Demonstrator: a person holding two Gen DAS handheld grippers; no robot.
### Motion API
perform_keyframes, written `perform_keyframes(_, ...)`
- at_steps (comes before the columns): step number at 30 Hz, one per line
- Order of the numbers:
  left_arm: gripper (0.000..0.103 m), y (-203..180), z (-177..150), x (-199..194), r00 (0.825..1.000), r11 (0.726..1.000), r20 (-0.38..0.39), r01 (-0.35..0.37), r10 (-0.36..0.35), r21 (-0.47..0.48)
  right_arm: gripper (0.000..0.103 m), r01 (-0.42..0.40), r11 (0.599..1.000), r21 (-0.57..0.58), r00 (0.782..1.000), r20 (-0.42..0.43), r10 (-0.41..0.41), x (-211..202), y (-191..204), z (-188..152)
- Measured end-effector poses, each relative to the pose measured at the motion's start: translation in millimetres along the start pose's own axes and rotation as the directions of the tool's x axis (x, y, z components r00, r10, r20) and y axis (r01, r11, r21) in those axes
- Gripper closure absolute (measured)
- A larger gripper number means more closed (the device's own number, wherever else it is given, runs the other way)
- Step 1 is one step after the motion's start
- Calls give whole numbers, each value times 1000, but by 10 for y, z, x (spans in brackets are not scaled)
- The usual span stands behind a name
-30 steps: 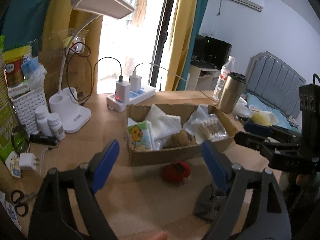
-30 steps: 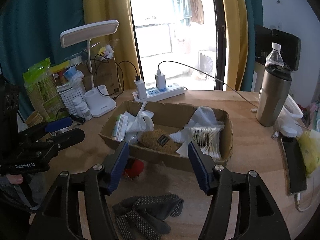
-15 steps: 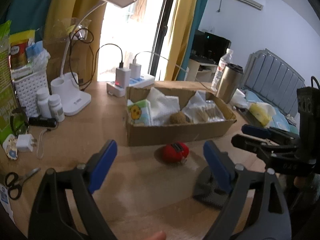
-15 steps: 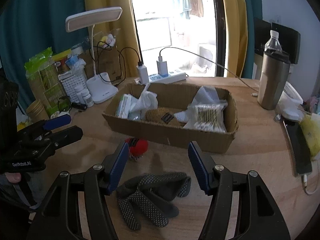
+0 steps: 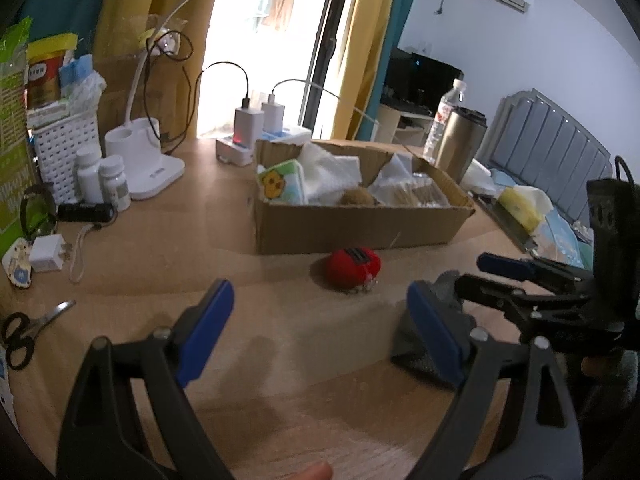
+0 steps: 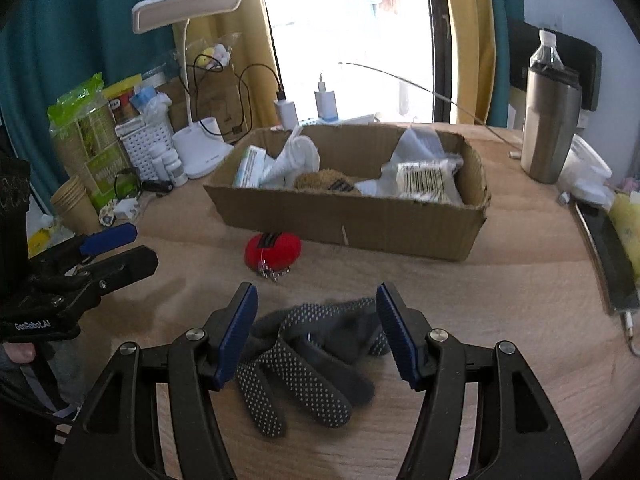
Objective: Organize soft objects
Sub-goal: 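Grasp the gray dotted gloves with the right tool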
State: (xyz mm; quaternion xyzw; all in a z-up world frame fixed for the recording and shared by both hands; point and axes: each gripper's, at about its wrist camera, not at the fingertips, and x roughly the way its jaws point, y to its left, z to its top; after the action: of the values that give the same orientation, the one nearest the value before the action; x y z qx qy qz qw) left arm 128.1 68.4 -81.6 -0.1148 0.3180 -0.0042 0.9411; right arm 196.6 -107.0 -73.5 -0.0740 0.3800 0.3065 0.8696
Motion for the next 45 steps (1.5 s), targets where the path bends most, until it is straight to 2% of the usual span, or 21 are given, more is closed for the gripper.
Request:
perform_keyframes(8, 13, -28, -125, 31, 1000, 1000, -28, 13, -13, 10, 38, 2, 1000, 20, 999, -43, -1, 141, -9, -153)
perform_keyframes(10, 13, -24, -144, 36, 999, 1000, -34, 11, -11, 15, 35, 1, 1000, 21, 998, -56, 0, 187, -3, -179)
perform_keyframes(12, 13, -5, -155, 43, 999, 1000, -38, 7, -7, 14, 28, -3, 1000, 19, 998, -67, 4, 234, 12, -202)
perform_keyframes(15, 13, 22, -163, 48, 999, 1000, -42, 3, -3, 6, 24, -4, 1000, 7, 997, -79, 5, 280, 42, -216)
perform_keyframes(24, 13, 46, -163, 106, 998, 1000, -56, 2, -2, 0, 24, -2, 1000, -8, 992, -124, 1, 406, 65, -196)
perform_keyframes(28, 13, 28, -151, 158, 998, 1000, -66, -3, 3, 4, 36, 13, 1000, -7, 992, -122, -14, 403, 49, -191)
perform_keyframes(33, 13, -34, -120, 231, 997, 1000, -78, -6, 8, 19, 61, 30, 999, -20, 992, -120, -32, 390, -38, -187)
perform_keyframes(37, 13, -104, -97, 320, 995, 999, -98, -11, 14, 30, 72, 21, 1000, -12, 994, -107, -22, 351, -132, -192)
perform_keyframes(38, 13, -121, -91, 340, 995, 999, -102, -12, 15, 34, 78, 22, 1000, -10, 994, -105, -22, 342, -154, -193)
perform_keyframes(45, 13, -280, -15, 519, 991, 998, -130, -18, 26, 64, 79, 10, 1000, 5, 997, -80, -9, 279, -347, -173)
